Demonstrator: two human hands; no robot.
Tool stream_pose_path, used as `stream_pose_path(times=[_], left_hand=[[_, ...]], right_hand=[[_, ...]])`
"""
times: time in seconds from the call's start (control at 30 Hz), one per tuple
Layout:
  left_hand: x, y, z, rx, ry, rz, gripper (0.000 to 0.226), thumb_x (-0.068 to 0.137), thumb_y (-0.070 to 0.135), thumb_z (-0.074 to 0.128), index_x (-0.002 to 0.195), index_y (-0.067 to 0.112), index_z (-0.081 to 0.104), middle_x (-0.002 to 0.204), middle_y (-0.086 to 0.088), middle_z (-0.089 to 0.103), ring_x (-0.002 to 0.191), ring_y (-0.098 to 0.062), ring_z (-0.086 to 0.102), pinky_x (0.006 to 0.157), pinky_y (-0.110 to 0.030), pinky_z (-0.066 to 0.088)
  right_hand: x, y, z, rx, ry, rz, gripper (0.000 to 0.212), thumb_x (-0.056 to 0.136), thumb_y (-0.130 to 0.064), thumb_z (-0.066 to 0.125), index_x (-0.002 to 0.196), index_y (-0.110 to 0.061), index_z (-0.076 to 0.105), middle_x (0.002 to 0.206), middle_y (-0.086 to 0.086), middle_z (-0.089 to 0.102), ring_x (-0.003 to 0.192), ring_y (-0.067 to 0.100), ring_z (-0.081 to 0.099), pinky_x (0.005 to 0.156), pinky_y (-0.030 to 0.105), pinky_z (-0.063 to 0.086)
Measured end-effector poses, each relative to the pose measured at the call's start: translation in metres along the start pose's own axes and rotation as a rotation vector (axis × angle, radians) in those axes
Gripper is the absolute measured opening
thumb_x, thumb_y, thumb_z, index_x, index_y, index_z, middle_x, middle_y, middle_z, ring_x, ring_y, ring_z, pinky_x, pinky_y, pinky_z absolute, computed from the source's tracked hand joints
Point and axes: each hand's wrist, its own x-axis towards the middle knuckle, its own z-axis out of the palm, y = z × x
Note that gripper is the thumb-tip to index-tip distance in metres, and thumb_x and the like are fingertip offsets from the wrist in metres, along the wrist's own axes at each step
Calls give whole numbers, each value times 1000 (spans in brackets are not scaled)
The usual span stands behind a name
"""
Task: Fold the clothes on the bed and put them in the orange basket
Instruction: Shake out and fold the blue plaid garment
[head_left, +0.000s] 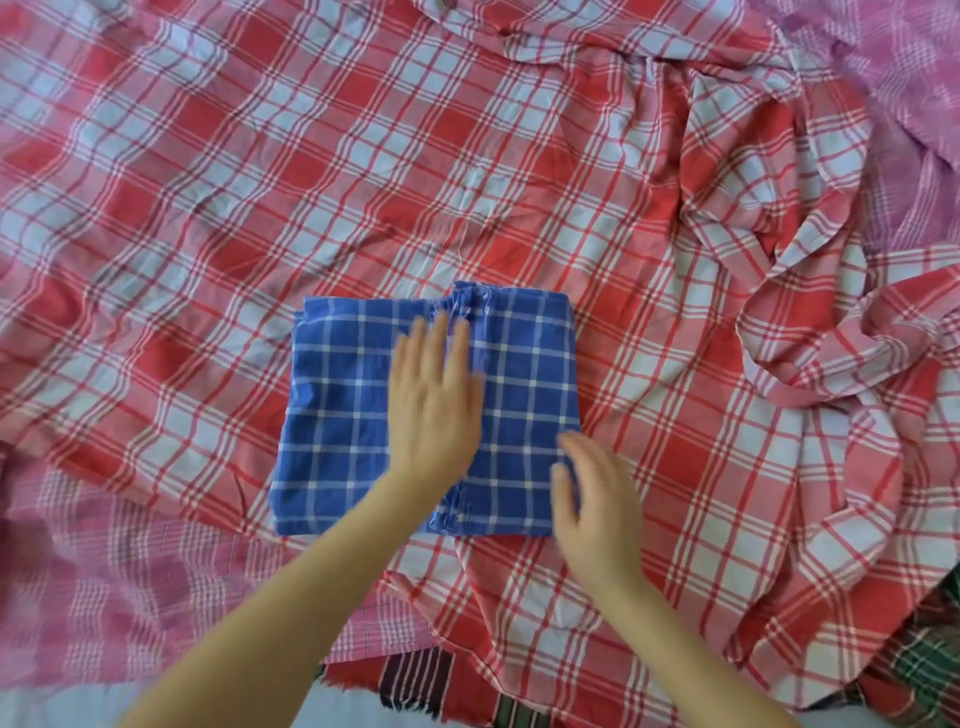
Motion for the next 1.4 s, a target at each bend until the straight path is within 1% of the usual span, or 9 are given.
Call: stream_pose_path(times=[0.23, 0.37, 0.6, 0.8, 0.93, 1.0, 1.17, 1.3, 1.4], left_hand=[[-46, -27, 35, 14, -489, 116, 59, 101, 42, 5, 145, 11, 29, 153, -6, 26, 143, -24, 20, 116, -43, 14], [-47, -38, -5, -536, -453, -223, 43, 101, 34, 32, 142, 21, 39, 149, 8, 32, 140, -10, 25, 113, -35, 29], [-77, -117, -81, -1152, -6, -1085, 31, 101, 29, 35, 96, 16, 63, 96, -9, 67, 79, -20, 63, 70, -31, 48], [-93, -127, -71, -790, -76, -1031, 23, 100, 33, 35, 101, 16, 52, 84, 1, 59, 71, -12, 55, 57, -25, 37], [-97, -129, -62, -628, -64, -996, 17, 99, 27, 40, 96, 12, 48, 82, 2, 55, 73, -18, 53, 53, -19, 31], [-99, -127, -59, -627, -79, -1061, 20, 100, 30, 38, 96, 12, 45, 79, 6, 50, 69, -14, 51, 51, -18, 30], [-103, -123, -58, -687, 5, -1234, 33, 96, 41, 45, 99, 8, 41, 77, 5, 47, 66, -9, 48, 52, -23, 36], [-121, -106, -74, -1310, -7, -1651, 49, 81, 57, 58, 78, 8, 51, 61, -4, 54, 54, -18, 54, 53, -30, 47], [-138, -95, -89, -1646, -96, -1766, 39, 83, 50, 61, 94, 12, 59, 89, -13, 66, 78, -30, 63, 68, -43, 52]], right_hand=[[49, -11, -2, 638, -325, 725, 41, 84, -19, 67, 120, -24, 47, 120, 2, 61, 98, 15, 62, 83, 36, 51], [58, -62, -20, 739, -400, 499, 57, 80, -13, 68, 121, -43, 42, 112, -17, 60, 97, 5, 63, 85, 38, 53], [44, -183, 43, 43, -488, -53, 87, 85, -57, 51, 149, -32, -2, 106, -2, 61, 86, 18, 62, 68, 36, 51], [36, -204, 118, -338, -754, -146, 64, 95, -45, 36, 150, -22, 13, 137, 12, 42, 117, 32, 45, 94, 45, 39], [40, -176, 102, -169, -356, -139, 52, 91, -32, 51, 140, -19, 40, 120, 9, 53, 108, 31, 52, 87, 41, 45], [48, -154, 92, -156, -213, 29, 62, 86, -34, 61, 140, -16, 37, 123, 8, 51, 108, 29, 53, 85, 40, 46], [60, -137, 101, 309, -485, 629, 53, 73, -43, 72, 112, -16, 49, 114, 3, 62, 101, 26, 61, 89, 47, 50], [37, -147, 108, 547, -377, 881, 40, 63, -30, 77, 91, -11, 56, 99, 8, 66, 89, 28, 64, 79, 45, 55], [-7, -152, 102, 830, -372, 1097, 32, 74, -6, 72, 101, -7, 56, 99, 12, 66, 84, 30, 66, 61, 38, 56]])
